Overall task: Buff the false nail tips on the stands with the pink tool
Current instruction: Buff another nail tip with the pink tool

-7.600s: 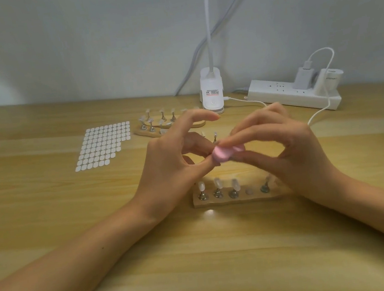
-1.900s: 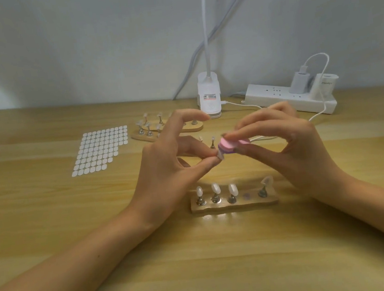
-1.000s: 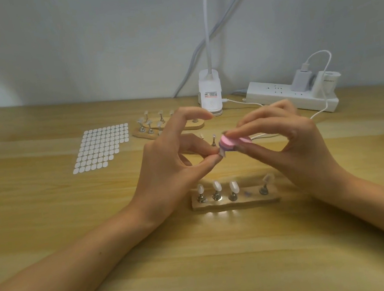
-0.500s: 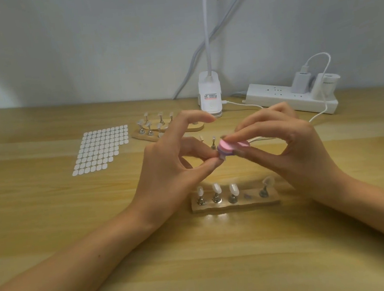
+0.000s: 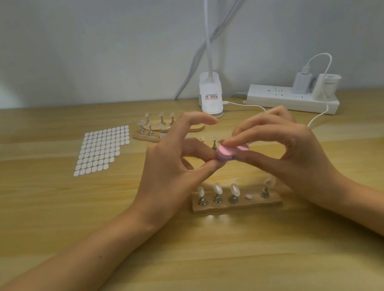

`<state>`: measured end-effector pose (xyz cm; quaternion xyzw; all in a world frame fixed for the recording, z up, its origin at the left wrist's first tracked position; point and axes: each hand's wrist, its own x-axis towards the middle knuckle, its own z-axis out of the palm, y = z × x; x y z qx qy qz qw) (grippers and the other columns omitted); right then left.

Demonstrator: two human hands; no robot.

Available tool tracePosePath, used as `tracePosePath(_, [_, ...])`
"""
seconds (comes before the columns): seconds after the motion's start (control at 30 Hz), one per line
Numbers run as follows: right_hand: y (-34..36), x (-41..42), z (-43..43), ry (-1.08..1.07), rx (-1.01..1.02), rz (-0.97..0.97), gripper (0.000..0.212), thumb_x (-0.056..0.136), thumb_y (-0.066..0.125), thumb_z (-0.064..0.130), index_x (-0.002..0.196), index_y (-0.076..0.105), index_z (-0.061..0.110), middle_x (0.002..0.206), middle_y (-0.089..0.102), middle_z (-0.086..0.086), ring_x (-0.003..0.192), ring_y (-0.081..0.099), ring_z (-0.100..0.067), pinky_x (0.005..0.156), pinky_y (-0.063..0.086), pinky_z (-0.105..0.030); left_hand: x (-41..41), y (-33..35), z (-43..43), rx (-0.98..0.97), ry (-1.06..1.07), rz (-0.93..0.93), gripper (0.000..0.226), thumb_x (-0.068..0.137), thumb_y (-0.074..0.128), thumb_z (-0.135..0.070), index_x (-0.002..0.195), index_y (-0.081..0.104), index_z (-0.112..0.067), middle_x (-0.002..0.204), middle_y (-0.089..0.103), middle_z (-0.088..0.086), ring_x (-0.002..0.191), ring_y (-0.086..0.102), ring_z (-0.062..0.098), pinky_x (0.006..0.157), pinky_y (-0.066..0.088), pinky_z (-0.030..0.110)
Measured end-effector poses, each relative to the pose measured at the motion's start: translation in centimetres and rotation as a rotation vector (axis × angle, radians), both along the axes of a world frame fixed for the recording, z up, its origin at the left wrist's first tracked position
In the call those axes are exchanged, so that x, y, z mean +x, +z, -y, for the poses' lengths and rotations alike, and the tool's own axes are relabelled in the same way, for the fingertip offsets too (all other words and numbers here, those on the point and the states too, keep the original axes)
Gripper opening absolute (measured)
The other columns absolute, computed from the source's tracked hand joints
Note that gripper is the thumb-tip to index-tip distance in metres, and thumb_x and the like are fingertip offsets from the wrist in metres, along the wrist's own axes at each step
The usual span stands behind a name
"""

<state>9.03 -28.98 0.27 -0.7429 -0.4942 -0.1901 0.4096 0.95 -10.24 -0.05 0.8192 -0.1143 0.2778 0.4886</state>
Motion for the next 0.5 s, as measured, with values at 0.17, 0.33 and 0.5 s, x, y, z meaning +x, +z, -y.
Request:
tracePosePath(0.17, [0.02, 0.12, 0.06, -0.014, 0.009, -0.015, 0.02, 0.084, 0.07, 0.032, 0.104, 0.072, 0.03, 0.101, 0.07, 0.014, 0.096, 0.055, -0.023, 0.082, 0.04, -0.032, 0.01, 0.03, 0.03, -0.028, -0.01, -0.024, 0.048, 0.081, 0.083, -0.016, 0.121, 0.058, -0.02, 0.078, 0.076, -0.007, 0.077, 0.074, 0.01, 0.054, 0.05, 0.022])
tracePosePath(0.33, [-0.06, -0.06, -0.03, 0.041, -0.005, 0.026, 0.019, 0.086, 0.07, 0.032, 0.105, 0.071, 0.033, 0.101, 0.069, 0.015, 0.095, 0.055, -0.022, 0.082, 0.039, -0.03, 0.07, 0.06, 0.03, -0.033, -0.033, -0.025, 0.048, 0.081, 0.081, -0.025, 0.121, 0.057, -0.019, 0.078, 0.076, -0.006, 0.074, 0.074, 0.009, 0.052, 0.048, 0.018])
tracePosePath(0.5, [-0.1, -0.02, -0.06, 0.028, 0.005, 0.006, 0.02, 0.085, 0.071, 0.033, 0.104, 0.071, 0.033, 0.101, 0.069, 0.016, 0.096, 0.054, -0.02, 0.083, 0.039, -0.029, 0.07, -0.02, -0.02, -0.046, -0.038, -0.034, 0.049, 0.08, 0.082, -0.025, 0.121, 0.056, -0.021, 0.077, 0.076, -0.008, 0.074, 0.073, 0.007, 0.054, 0.047, 0.016])
